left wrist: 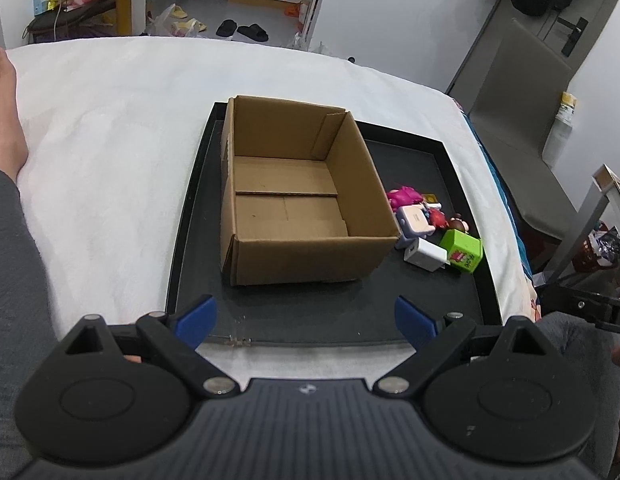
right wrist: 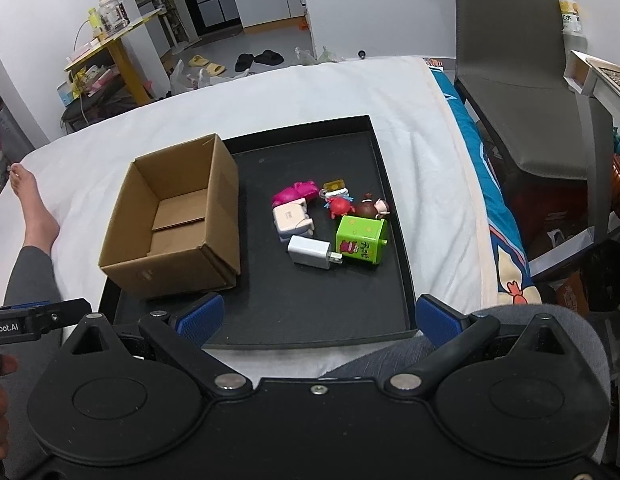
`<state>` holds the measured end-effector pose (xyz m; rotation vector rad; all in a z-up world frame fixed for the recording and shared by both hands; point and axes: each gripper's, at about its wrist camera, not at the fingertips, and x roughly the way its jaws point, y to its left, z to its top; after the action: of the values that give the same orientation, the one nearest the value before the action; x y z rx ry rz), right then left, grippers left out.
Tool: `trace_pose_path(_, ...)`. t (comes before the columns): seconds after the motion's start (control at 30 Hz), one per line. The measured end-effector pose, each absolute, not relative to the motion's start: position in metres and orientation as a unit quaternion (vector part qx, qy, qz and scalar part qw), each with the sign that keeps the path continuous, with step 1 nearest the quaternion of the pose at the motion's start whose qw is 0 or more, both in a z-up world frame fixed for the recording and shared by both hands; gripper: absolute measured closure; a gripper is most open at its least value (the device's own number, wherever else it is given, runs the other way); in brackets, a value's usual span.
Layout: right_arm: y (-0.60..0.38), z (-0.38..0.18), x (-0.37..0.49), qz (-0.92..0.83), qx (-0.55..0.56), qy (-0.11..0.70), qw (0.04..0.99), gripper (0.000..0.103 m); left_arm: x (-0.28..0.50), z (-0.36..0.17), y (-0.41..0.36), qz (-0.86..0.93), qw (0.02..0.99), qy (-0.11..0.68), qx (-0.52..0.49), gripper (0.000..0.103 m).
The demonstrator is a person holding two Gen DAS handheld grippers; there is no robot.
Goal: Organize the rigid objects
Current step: 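Reach the right gripper to the green cube box and close on it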
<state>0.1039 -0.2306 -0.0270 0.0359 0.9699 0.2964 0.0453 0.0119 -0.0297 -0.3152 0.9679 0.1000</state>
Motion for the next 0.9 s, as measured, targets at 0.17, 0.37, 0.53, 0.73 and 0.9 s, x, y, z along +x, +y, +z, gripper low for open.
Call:
trace_pose_path(0.17, -0.230, -0.033, 0.115, 0.141, 0.015, 0.466, 0.873, 0.000, 0.057, -0.037, 0.020, 0.053, 0.870, 0.464, -0.160, 0.008)
trace_pose_path(0.37, -0.231, -0.041, 0.128, 0.139, 0.017, 0.470, 0.871, 0.001, 0.068, -0.043, 0.029, 0.060, 0.867, 0.464, -0.171, 0.009)
trace_pose_path(0.53, -0.230, -0.047, 0.135, 0.142, 0.020, 0.476, 0.868, 0.002, 0.075, -0.049, 0.035, 0.065, 0.865, 0.465, -0.175, 0.010)
trace_pose_path(0.73, -0.230, -0.054, 0.146, 0.146, 0.024, 0.483, 0.863, 0.007, 0.084, -0.054, 0.039, 0.067, 0.869, 0.457, -0.176, 0.012)
trace_pose_path(0.9, -0.229, -0.062, 0.156, 0.149, 0.021, 0.491, 0.858, 0.010, 0.095, -0.062, 0.044, 0.069, 0.869, 0.456, -0.178, 0.022)
